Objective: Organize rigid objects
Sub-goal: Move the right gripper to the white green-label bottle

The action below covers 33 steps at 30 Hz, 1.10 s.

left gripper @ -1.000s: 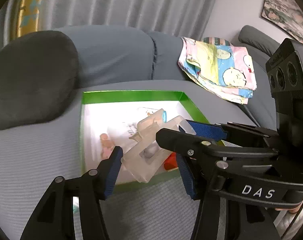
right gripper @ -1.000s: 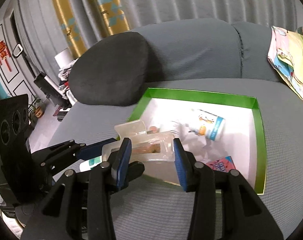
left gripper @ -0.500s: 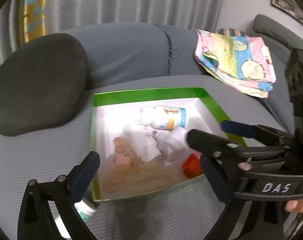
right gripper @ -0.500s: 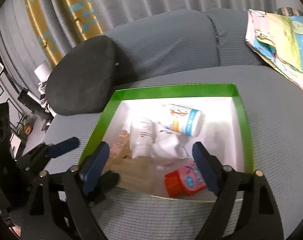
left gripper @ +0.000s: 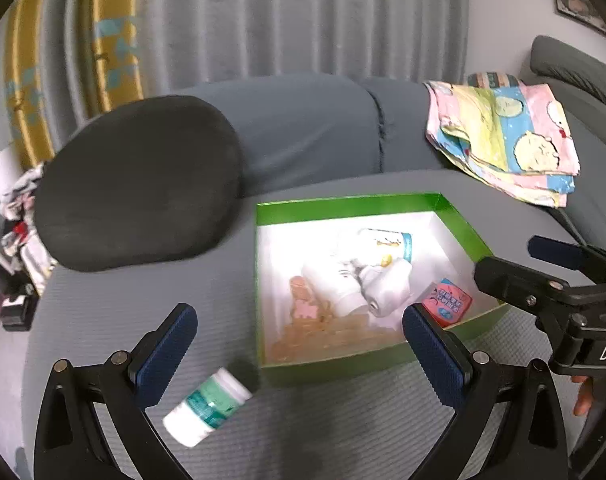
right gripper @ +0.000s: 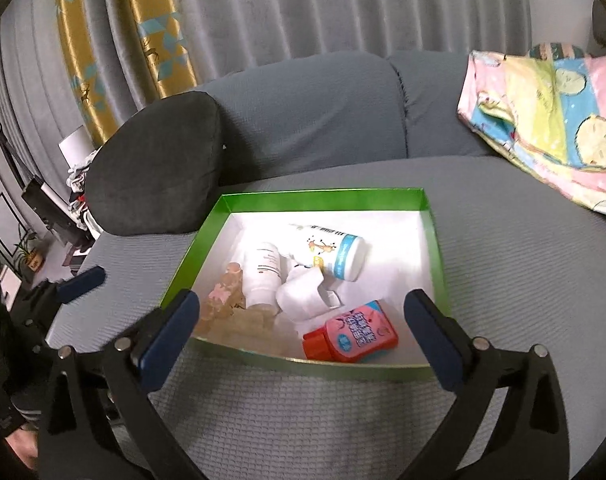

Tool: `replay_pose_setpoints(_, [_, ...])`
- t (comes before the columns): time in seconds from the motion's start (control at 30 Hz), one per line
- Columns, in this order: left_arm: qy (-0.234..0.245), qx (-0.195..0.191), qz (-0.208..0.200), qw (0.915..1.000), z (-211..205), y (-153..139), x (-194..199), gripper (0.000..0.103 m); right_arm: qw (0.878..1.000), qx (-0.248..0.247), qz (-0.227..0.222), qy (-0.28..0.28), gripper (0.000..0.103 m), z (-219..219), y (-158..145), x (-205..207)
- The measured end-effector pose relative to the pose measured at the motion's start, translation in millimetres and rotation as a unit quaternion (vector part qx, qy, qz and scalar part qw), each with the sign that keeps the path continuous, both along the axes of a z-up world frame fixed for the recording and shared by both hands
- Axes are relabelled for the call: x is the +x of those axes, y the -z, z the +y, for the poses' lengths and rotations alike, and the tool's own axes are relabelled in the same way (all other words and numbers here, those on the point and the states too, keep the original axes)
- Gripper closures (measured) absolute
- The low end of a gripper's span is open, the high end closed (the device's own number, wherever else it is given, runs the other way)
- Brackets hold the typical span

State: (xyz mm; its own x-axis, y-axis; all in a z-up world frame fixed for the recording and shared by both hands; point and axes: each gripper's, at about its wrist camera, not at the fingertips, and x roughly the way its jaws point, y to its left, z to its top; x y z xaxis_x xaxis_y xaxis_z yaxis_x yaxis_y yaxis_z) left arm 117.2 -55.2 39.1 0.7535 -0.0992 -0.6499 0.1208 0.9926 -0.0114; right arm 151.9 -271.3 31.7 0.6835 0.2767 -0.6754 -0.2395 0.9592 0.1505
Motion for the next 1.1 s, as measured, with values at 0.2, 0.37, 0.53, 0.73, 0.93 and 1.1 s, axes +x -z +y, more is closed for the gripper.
replay_pose_setpoints(0.2, [-0.019, -0.008, -0.024, 0.9995, 14, -12, -25, 0.001, 1.000, -0.002, -0.011, -0.008, 0.001, 3, -10, -25])
replay_pose_setpoints(0.37, [-0.023, -0.009, -0.031, 0.9992, 23, -16, -44, 0.001, 1.000, -0.003, -0.013, -0.020, 0.001, 11, -14, -45])
replay_pose_setpoints(0.53, [-0.029, -0.005, -0.024, 0.9993, 33, -9, -58, 0.001, 1.000, 0.002, -0.007, -0.028, 0.001, 20, -12, -55])
replay_pose_setpoints(0.73, [-0.051, -0.016, 0.015, 0.9985, 63, 25, -72, 0.001, 0.999, 0.002, 0.022, -0.047, 0.001, 36, 4, -62])
replay_pose_setpoints(0.93, [-0.076, -0.050, 0.069, 0.9935, 103, 69, -80, 0.001, 0.994, 0.008, 0.077, -0.083, 0.001, 63, 38, -60])
replay_pose_setpoints(1.1, [-0.074, -0.067, 0.101, 0.9899, 113, 94, -76, 0.001, 0.987, 0.023, 0.116, -0.106, 0.001, 89, 62, -51])
